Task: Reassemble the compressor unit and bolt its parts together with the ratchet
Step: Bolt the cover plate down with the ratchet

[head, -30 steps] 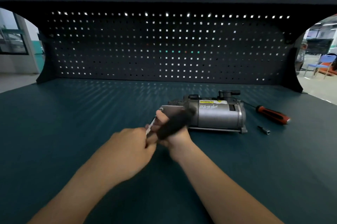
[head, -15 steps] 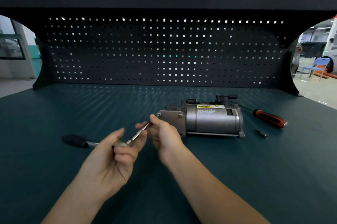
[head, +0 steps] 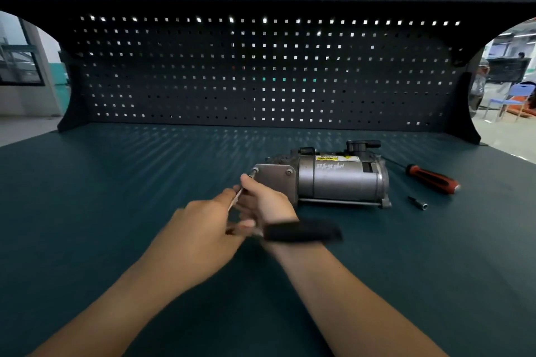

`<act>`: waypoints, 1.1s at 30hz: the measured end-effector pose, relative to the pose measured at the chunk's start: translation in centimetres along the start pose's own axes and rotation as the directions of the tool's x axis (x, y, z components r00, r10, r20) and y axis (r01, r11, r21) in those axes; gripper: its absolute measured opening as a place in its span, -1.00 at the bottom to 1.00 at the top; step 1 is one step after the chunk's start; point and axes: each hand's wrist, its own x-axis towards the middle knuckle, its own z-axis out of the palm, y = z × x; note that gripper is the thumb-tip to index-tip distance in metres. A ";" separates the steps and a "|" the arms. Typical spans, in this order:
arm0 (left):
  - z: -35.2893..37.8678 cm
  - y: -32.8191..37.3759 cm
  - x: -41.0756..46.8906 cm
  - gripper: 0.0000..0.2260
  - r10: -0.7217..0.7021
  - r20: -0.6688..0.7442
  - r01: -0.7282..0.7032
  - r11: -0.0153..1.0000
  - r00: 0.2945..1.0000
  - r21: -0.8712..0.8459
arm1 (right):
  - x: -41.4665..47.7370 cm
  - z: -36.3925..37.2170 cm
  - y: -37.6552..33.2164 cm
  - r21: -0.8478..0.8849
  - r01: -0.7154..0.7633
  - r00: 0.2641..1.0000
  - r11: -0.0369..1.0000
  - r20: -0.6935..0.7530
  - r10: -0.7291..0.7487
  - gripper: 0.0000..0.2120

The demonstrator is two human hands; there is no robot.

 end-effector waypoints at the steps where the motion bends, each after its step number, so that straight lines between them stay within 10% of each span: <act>1: 0.0 0.2 -0.3 -0.86 -0.121 0.044 0.129 0.926 0.992 -0.356 | 0.0 -0.1 0.0 0.012 -0.014 1.000 1.000 0.004 0.014 -0.84; 3: 0.2 0.7 -0.6 -0.81 -0.321 0.309 0.411 0.328 0.895 -0.851 | -0.1 -0.5 0.0 -0.069 -0.037 0.999 0.997 0.011 0.038 -0.83; 5: -0.3 0.8 -0.8 -0.75 -0.281 0.575 0.443 -0.414 0.768 -0.795 | -0.1 -0.5 -0.2 -0.146 -0.057 0.997 0.988 0.045 0.064 -0.80; 7: -0.7 0.6 -0.7 -0.80 -0.197 0.649 0.369 -0.687 0.735 -0.626 | 0.0 -0.7 -0.3 -0.183 -0.056 0.996 0.981 0.056 0.068 -0.78; 9: -0.8 0.5 -0.7 -0.85 -0.232 0.608 0.431 -0.519 0.760 -0.738 | 0.1 -0.8 -0.2 -0.215 -0.053 0.997 0.975 0.051 0.065 -0.77; 12: -0.9 0.4 -0.6 -0.77 -0.318 0.373 0.460 0.271 0.872 -0.845 | 0.4 -0.9 0.1 -0.258 -0.013 0.999 0.966 0.026 0.020 -0.78; 14: -0.9 0.1 -0.4 -0.76 -0.226 0.191 0.294 0.792 0.955 -0.535 | 0.5 -0.8 0.1 -0.271 0.025 1.000 0.962 0.021 -0.020 -0.80; 16: -0.8 0.2 -0.3 -0.84 -0.039 0.082 0.036 0.999 0.996 0.037 | 0.6 -0.6 0.1 -0.244 0.048 0.998 0.968 0.040 -0.039 -0.80; 20: 0.6 0.6 -0.2 -0.56 0.158 0.056 -0.164 0.843 0.986 0.512 | 0.5 -0.6 0.0 -0.188 0.072 0.997 0.980 0.020 -0.070 -0.77; 22: 0.5 0.1 -0.1 -0.49 0.110 0.012 -0.106 0.912 0.994 0.397 | 0.4 -0.4 -0.1 -0.131 0.041 0.999 0.991 0.033 -0.037 -0.76; 24: 0.3 0.2 -0.6 -0.53 -0.052 0.022 0.053 0.996 0.998 -0.078 | 0.3 -0.3 -0.2 -0.047 0.000 0.998 0.999 0.060 0.003 -0.76; 26: 0.2 0.7 -0.9 -0.64 -0.269 0.277 0.383 0.550 0.922 -0.742 | 0.3 -0.3 -0.2 -0.036 -0.032 0.996 0.999 0.080 0.034 -0.78; 29: -0.3 0.5 -1.0 -0.71 -0.158 0.630 0.452 -0.567 0.761 -0.688 | 0.3 -0.2 -0.1 -0.074 -0.035 0.994 0.997 0.102 0.043 -0.77; 31: -0.6 0.2 -0.8 -0.66 -0.103 0.651 0.390 -0.728 0.752 -0.564 | 0.4 -0.2 0.1 -0.117 -0.015 0.996 0.993 0.086 0.026 -0.76; 33: -0.9 0.2 -0.6 -0.79 -0.202 0.616 0.477 -0.469 0.761 -0.743 | 0.5 -0.3 0.3 -0.153 0.003 0.998 0.988 0.057 0.006 -0.76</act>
